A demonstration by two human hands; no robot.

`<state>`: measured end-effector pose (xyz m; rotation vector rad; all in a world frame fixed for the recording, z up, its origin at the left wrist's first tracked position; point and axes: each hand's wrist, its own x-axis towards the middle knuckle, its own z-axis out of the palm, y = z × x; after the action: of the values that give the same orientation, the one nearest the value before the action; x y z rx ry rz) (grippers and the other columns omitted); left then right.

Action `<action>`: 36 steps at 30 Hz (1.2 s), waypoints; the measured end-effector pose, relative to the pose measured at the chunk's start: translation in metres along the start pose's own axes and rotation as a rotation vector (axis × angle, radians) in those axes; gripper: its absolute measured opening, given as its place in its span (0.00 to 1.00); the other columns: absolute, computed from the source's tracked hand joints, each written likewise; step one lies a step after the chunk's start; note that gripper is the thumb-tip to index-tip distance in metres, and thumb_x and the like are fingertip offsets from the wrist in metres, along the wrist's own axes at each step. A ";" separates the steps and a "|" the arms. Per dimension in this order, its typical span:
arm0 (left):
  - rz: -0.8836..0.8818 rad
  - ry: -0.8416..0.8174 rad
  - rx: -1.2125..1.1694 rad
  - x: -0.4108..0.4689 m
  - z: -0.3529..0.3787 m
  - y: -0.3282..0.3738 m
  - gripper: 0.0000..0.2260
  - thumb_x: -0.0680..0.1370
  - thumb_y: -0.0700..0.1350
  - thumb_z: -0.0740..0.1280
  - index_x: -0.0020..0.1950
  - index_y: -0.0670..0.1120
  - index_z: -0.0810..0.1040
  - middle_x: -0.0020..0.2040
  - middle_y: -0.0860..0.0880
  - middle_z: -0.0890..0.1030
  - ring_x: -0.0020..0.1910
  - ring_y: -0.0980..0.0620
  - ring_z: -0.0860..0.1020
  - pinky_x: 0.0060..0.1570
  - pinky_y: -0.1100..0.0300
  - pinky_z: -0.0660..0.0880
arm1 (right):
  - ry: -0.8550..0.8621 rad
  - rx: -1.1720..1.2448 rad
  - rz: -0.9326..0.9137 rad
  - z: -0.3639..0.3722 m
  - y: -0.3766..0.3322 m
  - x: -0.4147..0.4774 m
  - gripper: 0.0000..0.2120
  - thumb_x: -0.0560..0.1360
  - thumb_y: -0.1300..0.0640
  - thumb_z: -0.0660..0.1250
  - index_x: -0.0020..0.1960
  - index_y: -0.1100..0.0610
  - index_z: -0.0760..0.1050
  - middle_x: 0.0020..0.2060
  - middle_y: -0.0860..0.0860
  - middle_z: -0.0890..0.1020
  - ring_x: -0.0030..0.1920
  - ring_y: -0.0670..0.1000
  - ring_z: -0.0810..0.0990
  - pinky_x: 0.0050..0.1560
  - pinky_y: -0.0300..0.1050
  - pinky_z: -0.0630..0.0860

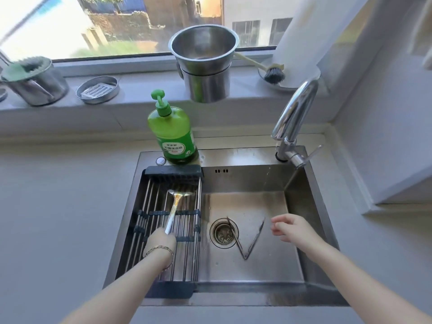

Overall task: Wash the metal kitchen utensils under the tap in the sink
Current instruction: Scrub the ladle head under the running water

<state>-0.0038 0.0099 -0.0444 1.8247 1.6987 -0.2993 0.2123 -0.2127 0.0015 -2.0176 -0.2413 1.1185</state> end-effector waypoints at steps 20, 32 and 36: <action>0.609 0.066 0.364 -0.064 -0.029 0.095 0.21 0.69 0.69 0.60 0.30 0.52 0.71 0.25 0.55 0.73 0.25 0.58 0.71 0.25 0.66 0.65 | 0.334 0.135 0.207 -0.115 -0.069 0.094 0.31 0.78 0.39 0.51 0.60 0.66 0.70 0.43 0.60 0.79 0.31 0.53 0.77 0.28 0.41 0.72; 0.520 0.053 0.309 -0.051 -0.020 0.108 0.19 0.70 0.66 0.62 0.32 0.51 0.75 0.26 0.54 0.74 0.26 0.57 0.72 0.25 0.65 0.64 | 0.366 0.074 0.344 -0.124 -0.088 0.158 0.25 0.80 0.49 0.44 0.42 0.65 0.72 0.34 0.59 0.78 0.16 0.53 0.73 0.13 0.29 0.65; 0.512 0.044 0.257 -0.048 -0.021 0.110 0.18 0.70 0.65 0.63 0.28 0.53 0.72 0.23 0.55 0.72 0.24 0.59 0.70 0.23 0.65 0.61 | 0.364 0.074 0.355 -0.125 -0.084 0.160 0.23 0.79 0.53 0.46 0.34 0.64 0.68 0.53 0.63 0.81 0.25 0.54 0.73 0.13 0.28 0.64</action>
<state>0.0890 -0.0152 0.0301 2.3915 1.1994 -0.2678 0.4213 -0.1448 -0.0026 -2.2038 0.3509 0.9234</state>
